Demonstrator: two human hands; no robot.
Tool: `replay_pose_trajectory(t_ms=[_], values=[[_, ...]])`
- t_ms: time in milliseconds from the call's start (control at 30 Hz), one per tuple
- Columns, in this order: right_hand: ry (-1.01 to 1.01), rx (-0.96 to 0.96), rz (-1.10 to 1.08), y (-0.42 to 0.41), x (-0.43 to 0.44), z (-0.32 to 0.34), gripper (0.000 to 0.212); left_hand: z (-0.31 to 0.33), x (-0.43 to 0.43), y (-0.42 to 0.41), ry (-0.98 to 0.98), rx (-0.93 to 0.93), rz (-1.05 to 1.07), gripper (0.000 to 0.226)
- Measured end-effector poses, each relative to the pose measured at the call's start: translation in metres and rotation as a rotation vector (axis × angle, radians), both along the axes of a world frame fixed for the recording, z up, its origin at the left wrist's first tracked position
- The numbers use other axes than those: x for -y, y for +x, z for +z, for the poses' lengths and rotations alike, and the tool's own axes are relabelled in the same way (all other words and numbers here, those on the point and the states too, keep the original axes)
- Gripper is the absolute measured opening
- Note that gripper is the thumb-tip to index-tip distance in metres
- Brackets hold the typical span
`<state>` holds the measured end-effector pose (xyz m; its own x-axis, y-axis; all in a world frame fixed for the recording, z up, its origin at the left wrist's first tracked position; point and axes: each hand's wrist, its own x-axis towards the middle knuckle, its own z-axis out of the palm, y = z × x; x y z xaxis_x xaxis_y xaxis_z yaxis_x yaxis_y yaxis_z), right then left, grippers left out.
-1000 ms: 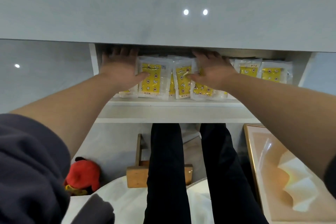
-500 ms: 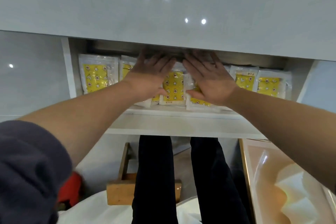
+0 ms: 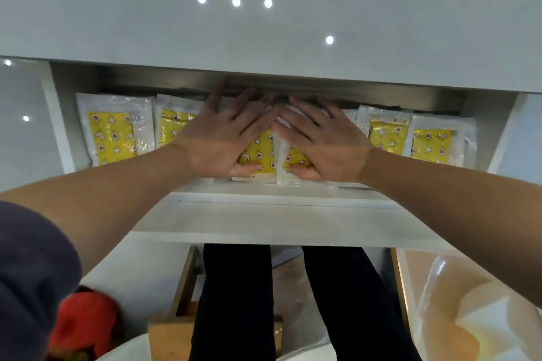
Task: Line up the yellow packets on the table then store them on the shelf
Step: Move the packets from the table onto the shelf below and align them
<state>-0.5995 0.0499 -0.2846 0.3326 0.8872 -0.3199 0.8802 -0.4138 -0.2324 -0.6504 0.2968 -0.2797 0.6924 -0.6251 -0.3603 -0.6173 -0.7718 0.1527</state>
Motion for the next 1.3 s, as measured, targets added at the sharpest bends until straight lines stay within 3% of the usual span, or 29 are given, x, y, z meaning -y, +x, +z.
replay_pose_trajectory(t_ms=[333, 467, 567, 633, 767, 933, 1033, 1167, 1300], values=[[0.033, -0.035, -0.055, -0.003, 0.0, 0.015, 0.077, 0.015, 0.007, 0.003, 0.081, -0.133, 0.049, 0.09], [0.082, -0.048, -0.341, 0.008, 0.019, 0.049, 0.079, 0.042, 0.023, 0.003, 0.038, -0.098, 0.192, 0.089], [-0.106, -0.083, -0.513, 0.03, 0.053, 0.051, 0.087, 0.052, 0.059, 0.016, -0.031, -0.081, 0.26, 0.092], [-0.219, -0.181, -0.491, 0.036, 0.072, 0.045, 0.093, 0.046, 0.087, 0.028, -0.048, -0.149, 0.243, 0.099], [-0.197, -0.226, -0.287, 0.028, 0.088, 0.035, 0.092, 0.024, 0.114, 0.035, -0.017, -0.213, 0.121, 0.105], [-0.063, -0.203, -0.24, 0.025, 0.09, 0.032, 0.093, 0.03, 0.124, 0.014, 0.074, -0.143, 0.298, 0.096], [-0.05, -0.202, -0.284, 0.028, 0.089, 0.036, 0.091, 0.036, 0.124, 0.015, 0.012, -0.137, 0.336, 0.094], [-0.18, -0.232, -0.358, 0.034, 0.1, 0.037, 0.091, 0.036, 0.115, 0.034, -0.058, -0.316, 0.273, 0.106], [-0.138, -0.257, -0.356, 0.032, 0.102, 0.04, 0.084, 0.036, 0.091, 0.042, -0.044, -0.366, 0.231, 0.113]])
